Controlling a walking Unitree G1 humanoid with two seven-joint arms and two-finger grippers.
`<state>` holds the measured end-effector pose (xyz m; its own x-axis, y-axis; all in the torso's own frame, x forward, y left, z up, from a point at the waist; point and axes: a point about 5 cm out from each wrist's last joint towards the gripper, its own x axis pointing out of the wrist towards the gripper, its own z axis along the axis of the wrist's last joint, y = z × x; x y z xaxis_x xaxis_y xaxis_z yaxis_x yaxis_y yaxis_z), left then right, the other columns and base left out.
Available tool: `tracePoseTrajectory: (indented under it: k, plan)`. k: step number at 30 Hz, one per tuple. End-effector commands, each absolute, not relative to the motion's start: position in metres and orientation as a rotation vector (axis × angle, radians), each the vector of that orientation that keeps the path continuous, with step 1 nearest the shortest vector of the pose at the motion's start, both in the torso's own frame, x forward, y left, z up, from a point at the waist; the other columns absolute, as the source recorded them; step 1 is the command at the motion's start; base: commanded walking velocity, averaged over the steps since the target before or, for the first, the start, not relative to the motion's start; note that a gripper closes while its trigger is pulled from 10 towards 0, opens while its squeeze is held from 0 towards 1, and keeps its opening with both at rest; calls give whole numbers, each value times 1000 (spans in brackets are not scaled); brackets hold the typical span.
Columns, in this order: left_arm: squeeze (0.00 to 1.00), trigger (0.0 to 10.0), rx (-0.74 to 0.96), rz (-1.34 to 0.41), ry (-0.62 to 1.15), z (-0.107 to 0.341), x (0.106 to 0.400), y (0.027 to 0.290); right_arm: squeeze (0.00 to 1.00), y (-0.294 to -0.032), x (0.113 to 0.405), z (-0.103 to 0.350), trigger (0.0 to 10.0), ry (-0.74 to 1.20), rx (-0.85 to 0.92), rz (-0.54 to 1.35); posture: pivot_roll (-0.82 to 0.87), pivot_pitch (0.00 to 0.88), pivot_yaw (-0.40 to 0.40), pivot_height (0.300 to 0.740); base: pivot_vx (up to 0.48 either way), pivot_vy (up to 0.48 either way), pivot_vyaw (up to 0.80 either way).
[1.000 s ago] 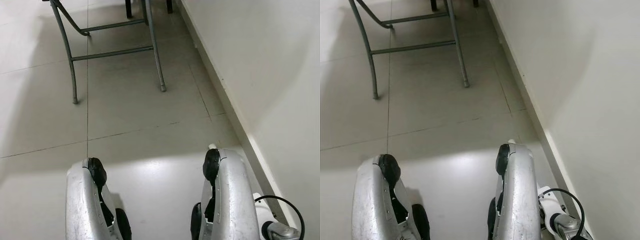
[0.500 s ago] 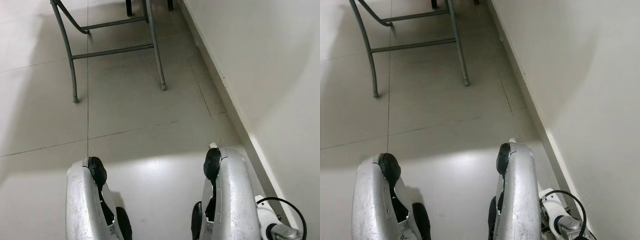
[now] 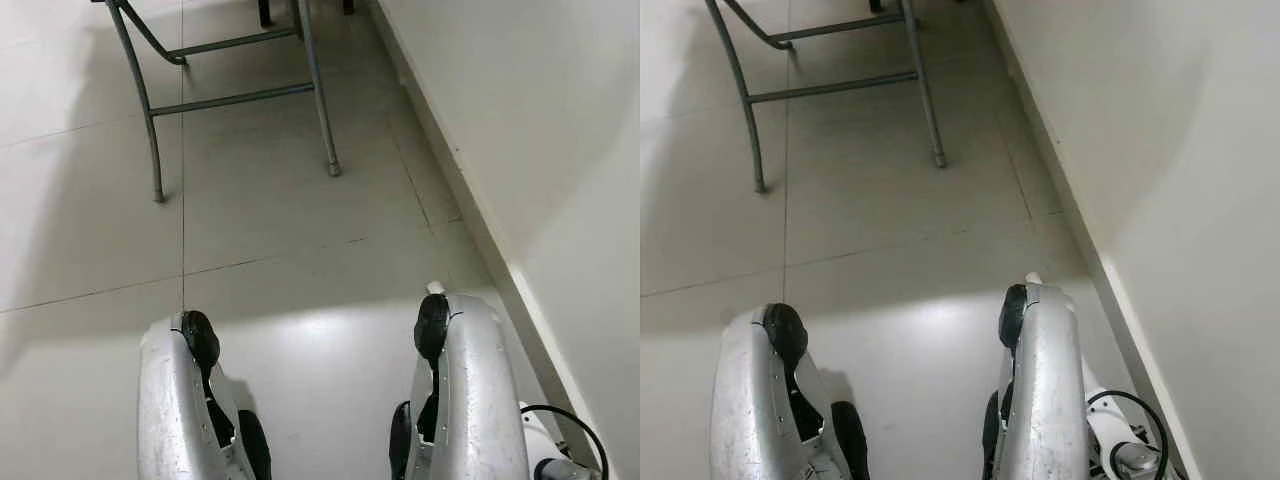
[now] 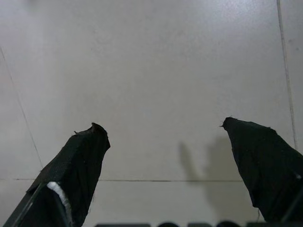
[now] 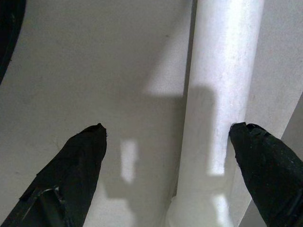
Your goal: Building children table
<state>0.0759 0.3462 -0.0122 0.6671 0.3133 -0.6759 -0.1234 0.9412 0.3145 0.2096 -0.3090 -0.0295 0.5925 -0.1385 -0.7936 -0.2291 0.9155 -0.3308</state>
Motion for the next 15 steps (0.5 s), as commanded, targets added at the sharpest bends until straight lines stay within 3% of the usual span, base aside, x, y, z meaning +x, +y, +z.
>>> tracePoseTrajectory:
  k: [1, 15]
  plan:
    - [0, 10000, 251, 264, 872, -14, 55, 353, 0, -306, 192, -43, 10000, 1010, -413, 62, 241, 417, 133, 300, 0, 0, 0]
    - [0, 10000, 283, 249, 873, -1, 52, 365, 0, -303, 183, -49, 10000, 1048, -437, 27, 295, 426, 171, 300, 0, 0, 0]
